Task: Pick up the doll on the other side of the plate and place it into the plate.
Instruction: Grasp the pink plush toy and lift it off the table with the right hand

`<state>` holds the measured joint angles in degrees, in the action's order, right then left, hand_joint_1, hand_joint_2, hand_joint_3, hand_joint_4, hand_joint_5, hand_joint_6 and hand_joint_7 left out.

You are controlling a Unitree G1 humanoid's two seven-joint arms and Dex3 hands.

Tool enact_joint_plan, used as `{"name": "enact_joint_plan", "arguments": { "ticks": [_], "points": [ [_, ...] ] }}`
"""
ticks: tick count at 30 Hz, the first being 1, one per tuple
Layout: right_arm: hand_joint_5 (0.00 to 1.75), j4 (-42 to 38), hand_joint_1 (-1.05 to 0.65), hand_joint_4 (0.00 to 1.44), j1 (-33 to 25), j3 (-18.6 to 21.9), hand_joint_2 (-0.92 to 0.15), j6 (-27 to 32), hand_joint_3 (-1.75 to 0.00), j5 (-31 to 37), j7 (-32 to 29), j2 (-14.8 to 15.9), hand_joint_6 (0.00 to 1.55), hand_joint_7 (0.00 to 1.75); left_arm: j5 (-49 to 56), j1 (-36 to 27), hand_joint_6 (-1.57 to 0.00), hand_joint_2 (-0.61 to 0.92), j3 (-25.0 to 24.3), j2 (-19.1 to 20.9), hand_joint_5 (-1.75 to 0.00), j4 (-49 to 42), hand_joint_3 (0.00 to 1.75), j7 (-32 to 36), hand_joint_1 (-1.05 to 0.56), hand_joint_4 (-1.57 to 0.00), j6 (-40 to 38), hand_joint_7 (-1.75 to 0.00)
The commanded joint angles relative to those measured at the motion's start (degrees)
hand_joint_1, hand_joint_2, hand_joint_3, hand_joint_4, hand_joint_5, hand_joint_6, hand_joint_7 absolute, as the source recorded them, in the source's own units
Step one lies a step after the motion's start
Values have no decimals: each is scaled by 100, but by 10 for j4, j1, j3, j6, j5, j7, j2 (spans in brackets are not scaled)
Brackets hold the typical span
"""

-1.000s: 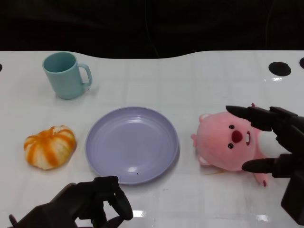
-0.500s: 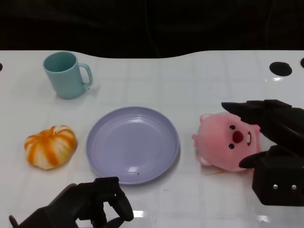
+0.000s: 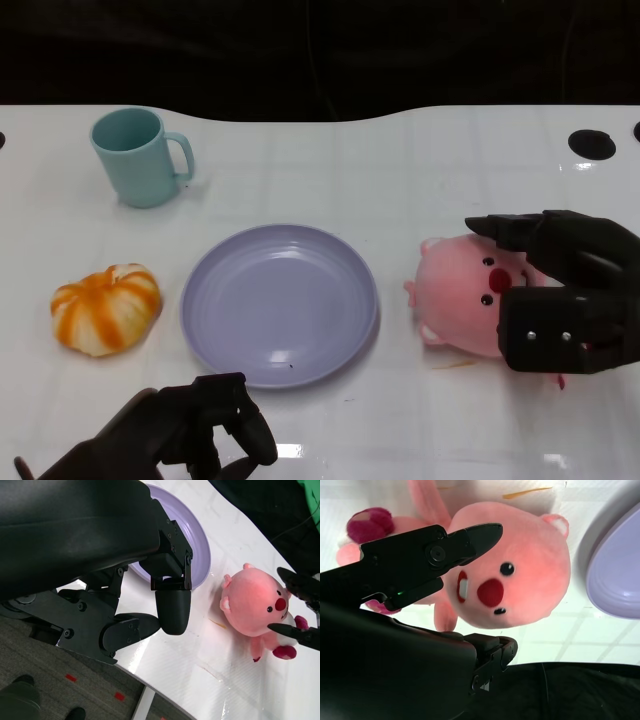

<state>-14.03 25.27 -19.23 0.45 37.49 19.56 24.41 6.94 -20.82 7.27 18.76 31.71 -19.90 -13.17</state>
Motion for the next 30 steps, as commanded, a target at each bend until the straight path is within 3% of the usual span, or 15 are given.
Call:
{"name": "enact_joint_plan", "arguments": {
  "ticks": [1,12,22,23,27,30],
  "points": [
    [20,-57,-73,4,24,-15,-88,-8,0,7,-21,-8,14,1,-4,-7,-60,83,-4,0,-175,1,66,5,-26,-62,8,-141],
    [21,-185,-75,12,68,-45,-89,-26,0,2,-54,-34,21,3,4,-26,-61,83,1,0,-175,31,66,6,-27,-64,-7,-141],
    [22,-218,-58,54,79,-48,-84,-52,0,0,-114,-42,66,6,4,-40,-60,82,5,-1,-175,57,67,7,-27,-63,-19,-141],
    [34,-223,-47,71,80,-45,-83,-65,0,-6,-123,-43,79,10,5,-40,-60,82,5,-1,-175,59,67,7,-27,-62,-21,-141],
    [87,-246,-24,77,85,-23,-82,-101,0,-47,-139,-54,100,22,6,-41,-60,82,6,-1,-175,60,67,8,-27,-63,-19,-140],
    [115,-251,-13,81,89,-23,-88,-108,-5,-42,-166,-58,109,38,1,-42,-60,83,2,0,-175,58,67,5,-28,-62,-16,-139]
  ]
}}
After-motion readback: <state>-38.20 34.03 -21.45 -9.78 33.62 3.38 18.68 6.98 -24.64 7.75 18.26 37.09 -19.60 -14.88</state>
